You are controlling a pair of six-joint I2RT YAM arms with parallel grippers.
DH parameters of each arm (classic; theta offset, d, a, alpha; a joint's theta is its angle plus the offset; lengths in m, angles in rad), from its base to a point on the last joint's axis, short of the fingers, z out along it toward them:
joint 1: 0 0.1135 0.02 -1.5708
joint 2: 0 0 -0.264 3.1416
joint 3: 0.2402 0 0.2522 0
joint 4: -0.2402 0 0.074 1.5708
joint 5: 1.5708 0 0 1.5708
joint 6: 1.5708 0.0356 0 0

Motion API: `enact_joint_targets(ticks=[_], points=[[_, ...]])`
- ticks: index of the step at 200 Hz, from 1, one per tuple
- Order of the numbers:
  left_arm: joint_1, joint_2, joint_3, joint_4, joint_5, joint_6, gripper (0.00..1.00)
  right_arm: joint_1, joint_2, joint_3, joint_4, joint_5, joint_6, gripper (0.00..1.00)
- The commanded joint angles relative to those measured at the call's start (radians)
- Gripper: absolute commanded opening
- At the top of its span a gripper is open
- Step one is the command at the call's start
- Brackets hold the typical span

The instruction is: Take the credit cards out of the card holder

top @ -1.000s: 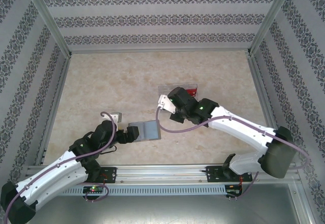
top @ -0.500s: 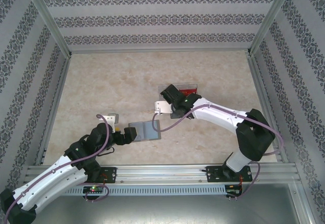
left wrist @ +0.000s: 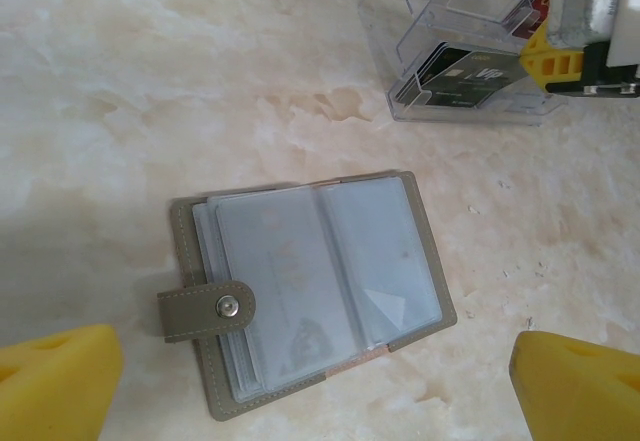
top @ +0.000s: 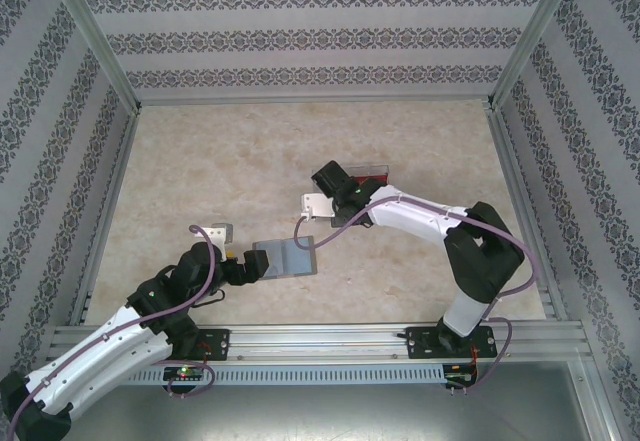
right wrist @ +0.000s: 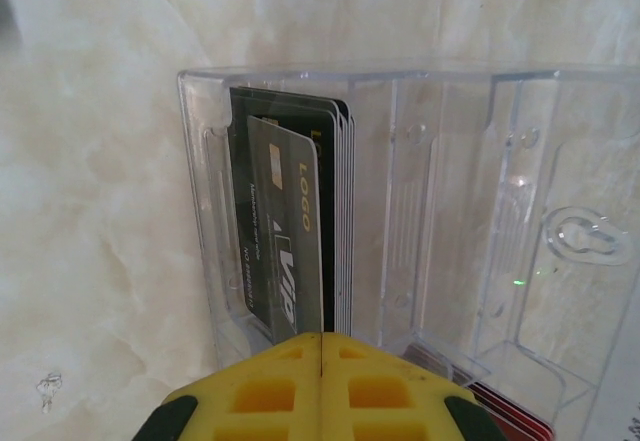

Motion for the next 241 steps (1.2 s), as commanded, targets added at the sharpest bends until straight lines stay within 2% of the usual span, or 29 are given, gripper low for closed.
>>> enact_joint_targets(ticks=[1, 42, 67, 130, 158, 202, 218, 241], points=[[0.013, -0.007, -0.012, -0.023, -0.018, 0.018, 1.0, -0.007, 0.031, 0.035, 0.007, -0.003, 0.014, 0.15], [0.013, -0.007, -0.013, -0.022, -0.015, 0.018, 1.0, -0.012, 0.083, 0.067, 0.043, 0.074, 0.059, 0.24], [0.013, -0.007, -0.013, -0.023, -0.016, 0.019, 1.0, -0.014, 0.084, 0.078, 0.06, 0.107, 0.083, 0.24], [0.013, -0.006, -0.013, -0.026, -0.024, 0.02, 1.0, 0.013, -0.127, -0.039, 0.096, 0.041, 0.243, 0.28], [0.013, -0.001, -0.023, -0.016, -0.027, 0.018, 1.0, 0.05, -0.252, -0.108, 0.103, -0.038, 0.457, 0.28], [0.013, 0.047, -0.029, 0.015, 0.009, -0.025, 0.98, 0.09, -0.386, -0.209, 0.156, -0.178, 0.962, 0.27], [0.013, 0.069, -0.027, 0.029, 0.026, -0.055, 0.93, 0.101, -0.401, -0.248, 0.18, -0.226, 1.121, 0.22], [0.013, 0.111, -0.033, 0.076, 0.062, -0.107, 0.78, 0.122, -0.393, -0.324, 0.258, -0.303, 1.301, 0.17]])
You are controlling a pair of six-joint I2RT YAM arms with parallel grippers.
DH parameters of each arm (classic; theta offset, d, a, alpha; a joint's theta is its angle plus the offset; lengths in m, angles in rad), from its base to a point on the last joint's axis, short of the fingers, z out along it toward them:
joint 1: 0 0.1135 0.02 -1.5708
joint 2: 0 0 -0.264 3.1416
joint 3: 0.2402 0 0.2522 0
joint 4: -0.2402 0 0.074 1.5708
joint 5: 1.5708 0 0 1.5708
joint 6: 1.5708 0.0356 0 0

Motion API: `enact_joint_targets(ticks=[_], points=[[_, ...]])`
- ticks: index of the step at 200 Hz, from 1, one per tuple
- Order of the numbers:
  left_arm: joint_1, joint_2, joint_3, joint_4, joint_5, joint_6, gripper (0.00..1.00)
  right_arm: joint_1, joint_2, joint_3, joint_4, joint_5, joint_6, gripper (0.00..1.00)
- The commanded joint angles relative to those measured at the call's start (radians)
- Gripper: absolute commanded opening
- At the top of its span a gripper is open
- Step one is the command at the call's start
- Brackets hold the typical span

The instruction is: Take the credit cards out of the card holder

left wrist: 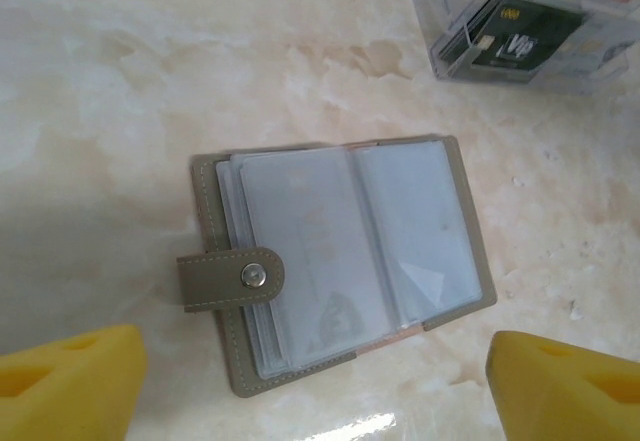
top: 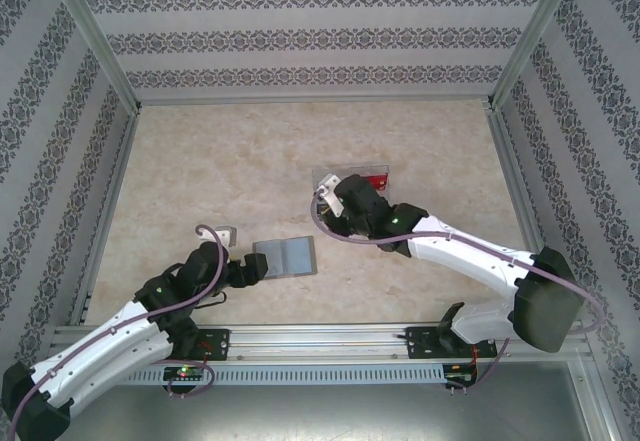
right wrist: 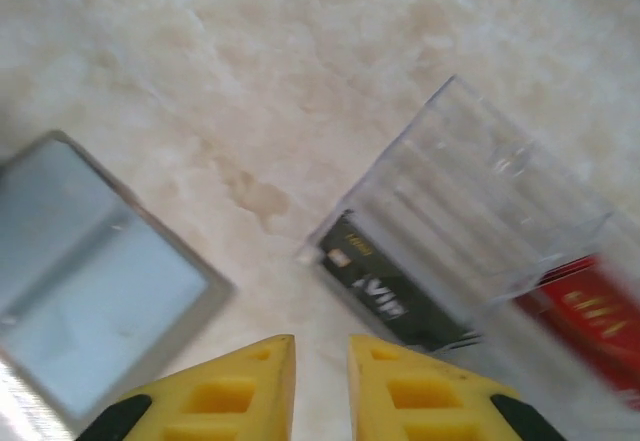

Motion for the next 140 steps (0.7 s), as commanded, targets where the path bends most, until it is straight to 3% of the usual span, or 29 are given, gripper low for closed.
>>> enact_joint_targets(ticks=[1, 30, 66, 140], points=[[0.013, 0.034, -0.011, 0.07, 0.042, -0.069, 0.77, 0.025, 0.003, -0.08, 0.087, -0.121, 0.324, 0.17], [0.013, 0.104, -0.017, 0.124, 0.066, -0.123, 0.64, 0.054, 0.052, -0.202, 0.266, -0.167, 0.466, 0.0], [0.012, 0.207, -0.014, 0.201, 0.09, -0.156, 0.48, 0.069, 0.151, -0.218, 0.318, -0.193, 0.501, 0.0], [0.01, 0.361, 0.007, 0.247, 0.097, -0.163, 0.47, 0.078, 0.297, -0.211, 0.365, -0.202, 0.537, 0.0]])
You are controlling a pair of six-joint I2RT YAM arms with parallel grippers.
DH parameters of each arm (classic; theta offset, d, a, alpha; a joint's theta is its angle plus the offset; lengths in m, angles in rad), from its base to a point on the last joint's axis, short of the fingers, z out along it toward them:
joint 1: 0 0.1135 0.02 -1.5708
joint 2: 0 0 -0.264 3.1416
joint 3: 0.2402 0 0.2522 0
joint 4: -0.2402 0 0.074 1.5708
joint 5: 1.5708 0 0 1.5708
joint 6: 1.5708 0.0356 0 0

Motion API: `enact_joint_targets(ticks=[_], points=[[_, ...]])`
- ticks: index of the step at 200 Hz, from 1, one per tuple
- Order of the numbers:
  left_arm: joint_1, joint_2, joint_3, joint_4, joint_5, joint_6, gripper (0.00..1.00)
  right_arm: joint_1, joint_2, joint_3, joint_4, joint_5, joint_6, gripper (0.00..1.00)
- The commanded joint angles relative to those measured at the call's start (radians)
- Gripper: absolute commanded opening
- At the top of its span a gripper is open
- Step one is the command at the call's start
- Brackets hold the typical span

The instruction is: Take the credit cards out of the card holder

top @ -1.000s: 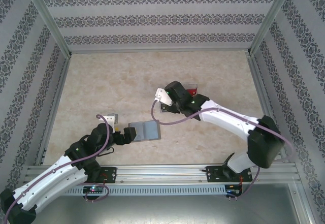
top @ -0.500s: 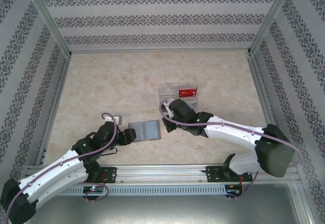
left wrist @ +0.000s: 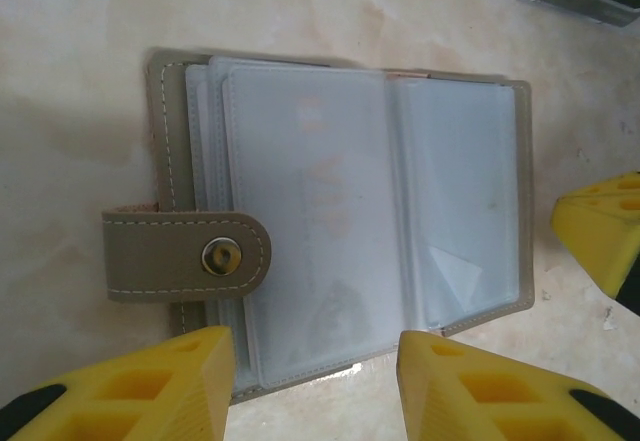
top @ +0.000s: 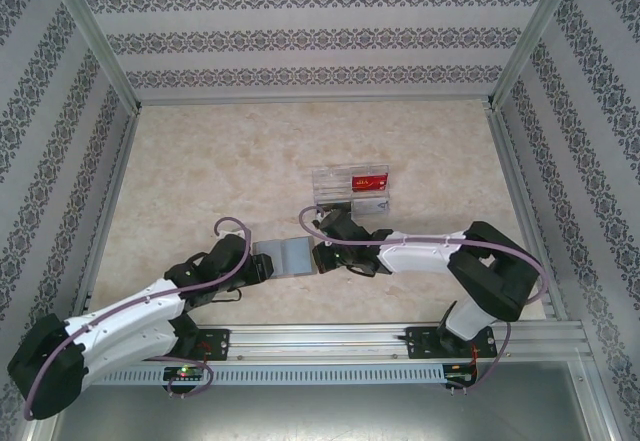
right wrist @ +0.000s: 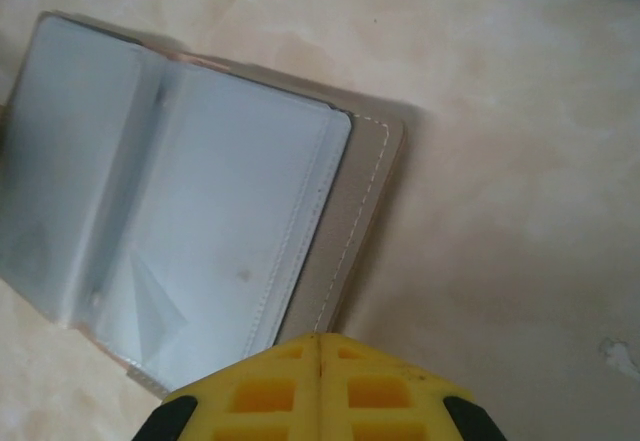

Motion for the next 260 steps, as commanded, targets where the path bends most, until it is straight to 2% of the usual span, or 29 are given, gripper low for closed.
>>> enact_joint_targets(ticks=[1, 96, 155, 218, 260], points=[[0.011, 0.018, 0.011, 0.045, 0.007, -0.012, 0.47, 0.014, 0.028, 0.006, 0.041, -0.014, 0.029, 0.0], [0.01, 0.09, 0.036, 0.031, -0.023, 0.006, 0.47, 0.018, 0.057, 0.009, 0.047, -0.023, 0.042, 0.0], [0.011, 0.16, 0.046, 0.077, -0.004, 0.008, 0.47, 0.022, 0.059, 0.01, 0.048, -0.027, 0.042, 0.0], [0.004, 0.233, 0.066, 0.183, 0.088, 0.007, 0.55, 0.025, 0.058, 0.011, 0.047, -0.031, 0.043, 0.0], [-0.002, 0.209, 0.082, 0.184, 0.104, 0.014, 0.55, 0.025, 0.056, 0.01, 0.046, -0.027, 0.044, 0.0]])
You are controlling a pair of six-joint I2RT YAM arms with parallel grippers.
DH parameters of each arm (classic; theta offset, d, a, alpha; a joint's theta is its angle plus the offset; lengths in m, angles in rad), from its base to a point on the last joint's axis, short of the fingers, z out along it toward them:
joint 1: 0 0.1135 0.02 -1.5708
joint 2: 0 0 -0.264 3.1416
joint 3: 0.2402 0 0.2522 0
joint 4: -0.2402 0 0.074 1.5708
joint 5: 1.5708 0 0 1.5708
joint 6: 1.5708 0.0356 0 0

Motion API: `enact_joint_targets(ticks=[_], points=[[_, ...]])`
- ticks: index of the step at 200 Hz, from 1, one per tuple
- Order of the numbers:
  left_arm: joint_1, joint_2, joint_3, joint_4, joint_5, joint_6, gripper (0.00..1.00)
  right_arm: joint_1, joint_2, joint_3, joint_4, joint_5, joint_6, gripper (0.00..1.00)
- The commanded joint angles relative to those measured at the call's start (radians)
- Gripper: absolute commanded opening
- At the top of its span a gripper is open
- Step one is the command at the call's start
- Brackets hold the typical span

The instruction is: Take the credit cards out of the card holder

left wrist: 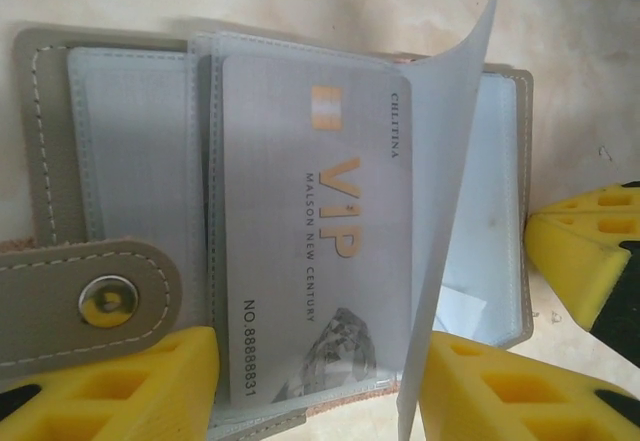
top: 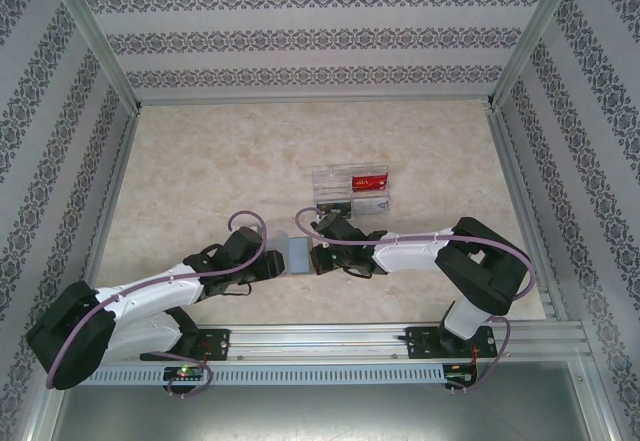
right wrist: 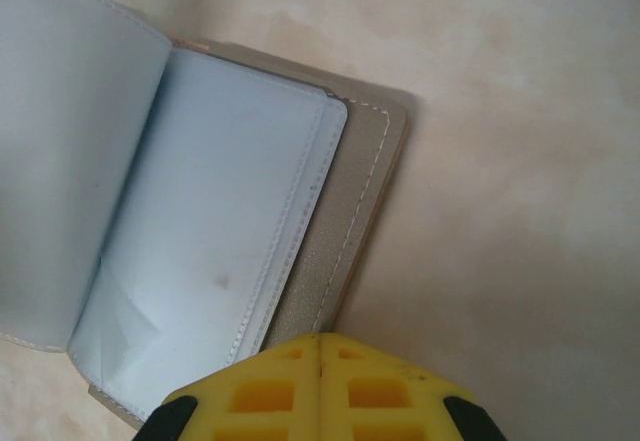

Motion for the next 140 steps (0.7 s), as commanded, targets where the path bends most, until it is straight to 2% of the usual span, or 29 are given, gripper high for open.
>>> enact_joint_targets(ticks=[1, 25, 46, 66, 140], points=[[-0.003, -0.01, 0.03, 0.062, 0.051, 0.013, 0.55, 0.017, 0.011, 0.009, 0.001, -0.017, 0.011, 0.0], [-0.008, -0.027, 0.038, 0.06, 0.054, 0.017, 0.58, 0.017, 0.014, 0.011, 0.002, -0.017, 0.01, 0.0], [-0.017, -0.039, 0.05, 0.059, 0.058, 0.024, 0.67, 0.017, 0.012, 0.011, -0.001, -0.015, 0.01, 0.0], [-0.025, -0.038, 0.059, 0.069, 0.065, 0.033, 0.68, 0.017, 0.01, 0.011, -0.003, -0.015, 0.01, 0.0], [-0.042, 0.076, 0.086, 0.224, 0.165, 0.031, 0.53, 0.009, -0.048, -0.004, -0.012, 0.01, 0.018, 0.02]])
